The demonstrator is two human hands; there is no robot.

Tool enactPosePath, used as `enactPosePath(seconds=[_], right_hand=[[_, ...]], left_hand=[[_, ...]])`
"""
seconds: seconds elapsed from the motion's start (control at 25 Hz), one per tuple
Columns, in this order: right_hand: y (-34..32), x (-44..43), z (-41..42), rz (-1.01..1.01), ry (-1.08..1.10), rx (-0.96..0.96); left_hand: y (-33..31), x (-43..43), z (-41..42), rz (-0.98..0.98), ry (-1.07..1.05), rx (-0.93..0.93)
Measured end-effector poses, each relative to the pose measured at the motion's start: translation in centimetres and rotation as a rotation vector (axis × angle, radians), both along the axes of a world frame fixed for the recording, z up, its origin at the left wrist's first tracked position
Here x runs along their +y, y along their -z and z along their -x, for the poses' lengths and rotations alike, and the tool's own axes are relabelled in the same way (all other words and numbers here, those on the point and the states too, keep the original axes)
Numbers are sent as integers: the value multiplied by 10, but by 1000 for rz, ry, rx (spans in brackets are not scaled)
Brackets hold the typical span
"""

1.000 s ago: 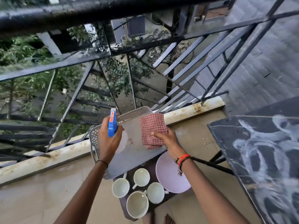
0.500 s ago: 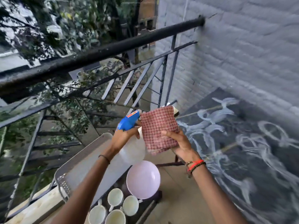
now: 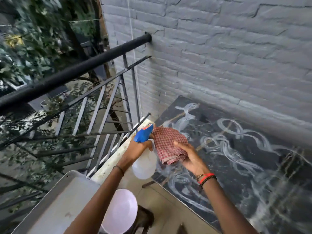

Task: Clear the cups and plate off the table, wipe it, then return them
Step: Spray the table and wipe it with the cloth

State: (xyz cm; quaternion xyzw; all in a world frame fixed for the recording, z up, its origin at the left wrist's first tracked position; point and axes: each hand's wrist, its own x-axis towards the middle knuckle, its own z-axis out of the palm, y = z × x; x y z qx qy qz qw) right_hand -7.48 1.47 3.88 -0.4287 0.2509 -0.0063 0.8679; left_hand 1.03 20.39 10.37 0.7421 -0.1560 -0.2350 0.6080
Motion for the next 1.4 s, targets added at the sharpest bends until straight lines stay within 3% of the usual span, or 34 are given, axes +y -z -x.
enactPosePath(seconds=[0.24, 0.44, 0.64, 0.84, 1.4], right_hand=[[-1, -80, 12, -275, 131, -15], [4, -144, 10, -300, 93, 38], [18, -197, 5, -351, 214, 109], [28, -227, 2, -366, 349, 188], [34, -248, -36, -217, 399, 242]], left_hand=[[-1, -103, -12, -29, 87, -43], [6, -180, -38, -113, 118, -108], [15, -235, -55, -255, -37, -193], [23, -260, -62, -320, -66, -183], [45, -298, -133, -423, -82, -109]])
